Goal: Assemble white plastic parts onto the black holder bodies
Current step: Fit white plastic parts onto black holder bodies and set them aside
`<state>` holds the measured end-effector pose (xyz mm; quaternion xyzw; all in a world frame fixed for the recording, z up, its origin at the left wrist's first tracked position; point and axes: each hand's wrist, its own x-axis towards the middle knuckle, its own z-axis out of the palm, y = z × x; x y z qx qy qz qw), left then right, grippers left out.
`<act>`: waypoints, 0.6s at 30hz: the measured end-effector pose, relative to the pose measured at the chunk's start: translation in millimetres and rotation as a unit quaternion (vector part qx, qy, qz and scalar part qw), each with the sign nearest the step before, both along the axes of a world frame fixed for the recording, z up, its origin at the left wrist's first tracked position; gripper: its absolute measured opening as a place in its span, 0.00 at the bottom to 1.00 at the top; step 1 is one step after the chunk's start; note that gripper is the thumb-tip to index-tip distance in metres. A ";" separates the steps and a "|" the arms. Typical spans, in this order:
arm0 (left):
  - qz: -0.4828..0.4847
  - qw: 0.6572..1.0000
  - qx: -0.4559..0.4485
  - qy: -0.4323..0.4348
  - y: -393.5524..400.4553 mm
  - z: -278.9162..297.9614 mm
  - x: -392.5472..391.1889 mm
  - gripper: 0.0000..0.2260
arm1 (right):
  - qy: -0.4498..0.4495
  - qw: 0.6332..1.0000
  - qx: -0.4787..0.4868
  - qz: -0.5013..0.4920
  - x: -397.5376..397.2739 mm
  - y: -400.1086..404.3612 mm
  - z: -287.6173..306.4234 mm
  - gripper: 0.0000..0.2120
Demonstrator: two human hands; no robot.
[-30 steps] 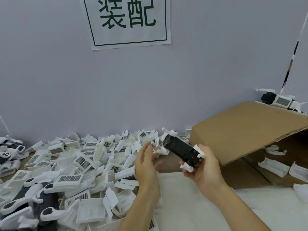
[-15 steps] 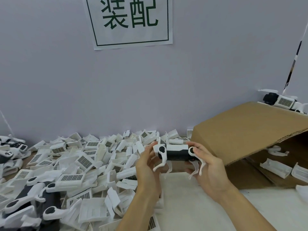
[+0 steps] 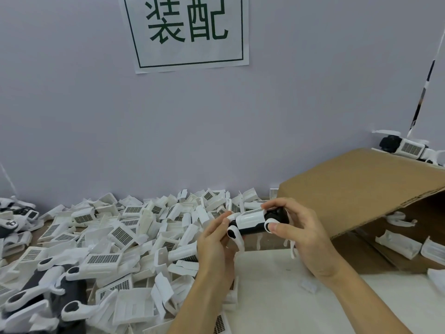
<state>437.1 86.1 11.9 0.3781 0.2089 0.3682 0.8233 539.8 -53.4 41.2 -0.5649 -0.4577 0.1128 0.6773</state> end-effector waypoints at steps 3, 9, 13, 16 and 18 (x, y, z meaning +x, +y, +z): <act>0.000 1.000 -0.005 -0.003 -1.6 2.0 0.3 0.08 | 0.017 1.000 0.004 0.000 1.1 -2.1 2.0 0.15; 0.046 0.994 0.099 0.012 2.5 19.3 -0.6 0.03 | 0.080 0.997 0.000 -0.018 8.0 1.9 -2.6 0.11; 0.112 0.966 0.218 0.082 4.6 31.6 -4.6 0.06 | 0.107 0.992 -0.069 -0.021 8.1 4.0 -8.5 0.08; 0.144 0.950 0.249 0.124 6.9 41.6 -10.1 0.09 | 0.033 0.990 -0.134 0.029 5.1 -1.9 -7.5 0.10; 0.145 0.933 0.282 0.172 10.9 47.1 -14.9 0.10 | -0.025 0.978 -0.205 0.031 0.8 -1.8 -7.0 0.08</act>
